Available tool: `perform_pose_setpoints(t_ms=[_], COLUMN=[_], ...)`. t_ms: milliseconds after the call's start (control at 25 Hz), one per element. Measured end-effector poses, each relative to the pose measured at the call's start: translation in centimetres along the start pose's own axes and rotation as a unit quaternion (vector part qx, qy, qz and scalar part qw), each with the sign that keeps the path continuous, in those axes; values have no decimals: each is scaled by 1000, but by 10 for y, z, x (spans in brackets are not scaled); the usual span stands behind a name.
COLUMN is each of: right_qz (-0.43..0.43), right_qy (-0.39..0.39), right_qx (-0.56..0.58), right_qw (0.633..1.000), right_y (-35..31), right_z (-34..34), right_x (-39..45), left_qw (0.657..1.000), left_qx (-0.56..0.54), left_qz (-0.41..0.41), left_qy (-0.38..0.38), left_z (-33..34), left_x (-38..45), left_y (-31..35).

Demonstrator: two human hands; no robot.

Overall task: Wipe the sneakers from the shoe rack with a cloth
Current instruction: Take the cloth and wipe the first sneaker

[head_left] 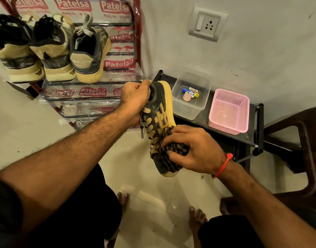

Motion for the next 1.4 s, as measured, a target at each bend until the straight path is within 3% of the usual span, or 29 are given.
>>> perform_pose_setpoints(t_ms=[80,160,360,480,560,640,760,840,920,1000,1160,1280,1400], right_qz=[-3,15,-44,-10,21,85,169,225,267,305,402,391,371], right_qy=[77,100,-91,-232,-255,-174,34,161,251,284,276,269,269], right_qx=[-38,-63,-79,-105,-75,36,177,258,348,408,484,490,504], right_qw=[996,993,992,967,964,980,969,926,863,812,726,731,732], right_y=[1,7,-12,-2,9,18,44,64,78,83,91,88,83], right_z=[-9,-9,43,69,65,40,-13,-43,-59,-58,-40,-49,-51], right_x=[2,5,-6,-22,-26,-16,4,11,12,14,13,21,28], left_qw=[999,999,994,993,992,990,994,994,992,979,958,892,855], left_qx=[30,40,-49,-56,-64,-90,-70,-42,47,122,192,329,377], left_qz=[17,10,-95,-96,-92,-89,-80,-72,-10,60,137,256,329], left_qy=[-11,-13,21,44,67,59,-7,-75,-120,-152,-164,-173,-139], left_z=[5,9,-2,-12,-22,-25,-15,-5,0,5,-3,-11,-30], left_x=[-4,-7,3,9,15,16,6,-4,-13,-24,-33,-43,-52], left_y=[1,-2,-15,-16,-9,-3,5,10,20,31,41,52,69])
Point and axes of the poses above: each hand's wrist, its own x-axis towards the middle knuckle, its own z-axis out of the palm, y = z × x, the point moved 10 cm from there along x, towards the middle knuckle, and after that the axes turned 11 degrees about y, right-handed, at the moved point
